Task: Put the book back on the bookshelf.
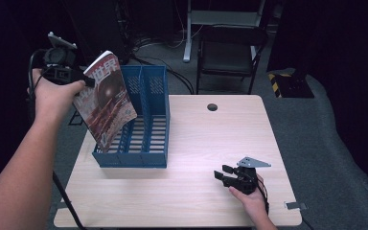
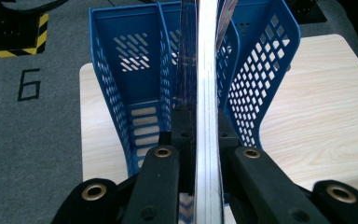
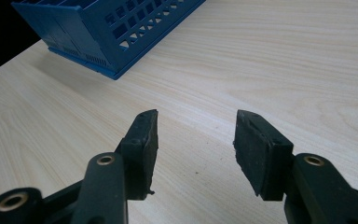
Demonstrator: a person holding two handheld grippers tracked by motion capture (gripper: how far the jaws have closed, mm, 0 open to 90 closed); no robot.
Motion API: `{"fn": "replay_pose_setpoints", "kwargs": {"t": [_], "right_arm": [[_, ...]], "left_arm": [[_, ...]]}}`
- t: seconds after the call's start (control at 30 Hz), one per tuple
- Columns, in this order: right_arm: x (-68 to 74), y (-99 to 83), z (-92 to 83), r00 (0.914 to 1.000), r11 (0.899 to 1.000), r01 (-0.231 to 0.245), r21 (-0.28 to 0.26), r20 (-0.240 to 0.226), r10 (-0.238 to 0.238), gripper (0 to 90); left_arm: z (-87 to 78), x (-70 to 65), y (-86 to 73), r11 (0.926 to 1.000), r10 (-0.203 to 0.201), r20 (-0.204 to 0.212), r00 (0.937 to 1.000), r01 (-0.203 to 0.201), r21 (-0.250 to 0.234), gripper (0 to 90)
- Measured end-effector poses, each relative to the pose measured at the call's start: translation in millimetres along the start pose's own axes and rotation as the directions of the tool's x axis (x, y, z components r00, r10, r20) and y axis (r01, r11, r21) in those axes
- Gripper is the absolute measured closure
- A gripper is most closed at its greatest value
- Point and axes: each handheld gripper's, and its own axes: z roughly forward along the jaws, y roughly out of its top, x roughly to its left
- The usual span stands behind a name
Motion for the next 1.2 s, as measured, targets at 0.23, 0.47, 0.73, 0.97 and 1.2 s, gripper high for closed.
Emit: {"fn": "replay_pose_setpoints", "kwargs": {"t": [0.23,0.47,0.73,0.97,1.2], "right_arm": [[-0.5,0.3,-0.9,1.0000,1.000,0.000,0.001,0.002,0.000,49.2],[-0.7,0.6,-1.5,1.0000,1.000,-0.002,-0.003,-0.001,0.002,49.2],[-1.2,0.6,-1.8,1.0000,1.000,-0.003,-0.005,0.002,0.003,49.2],[-1.1,0.7,-2.3,1.0000,1.000,-0.006,-0.005,0.001,0.006,49.2],[-1.7,1.0,-2.7,1.0000,1.000,-0.002,-0.009,0.000,0.002,49.1]], "left_arm": [[5.7,-2.2,3.9,1.0000,-0.008,-0.013,0.9999,0.009,0.002,84.1],[13.6,-5.2,7.2,0.9999,-0.012,-0.017,0.9998,0.013,0.010,84.1],[22.0,-10.9,10.4,0.9998,-0.019,-0.020,0.9996,0.019,0.008,84.1],[32.0,-15.1,10.2,0.9996,-0.029,-0.025,0.9993,0.029,0.000,84.2],[42.0,-20.5,10.1,0.9997,-0.022,-0.019,0.9996,0.022,0.005,84.1]]}}
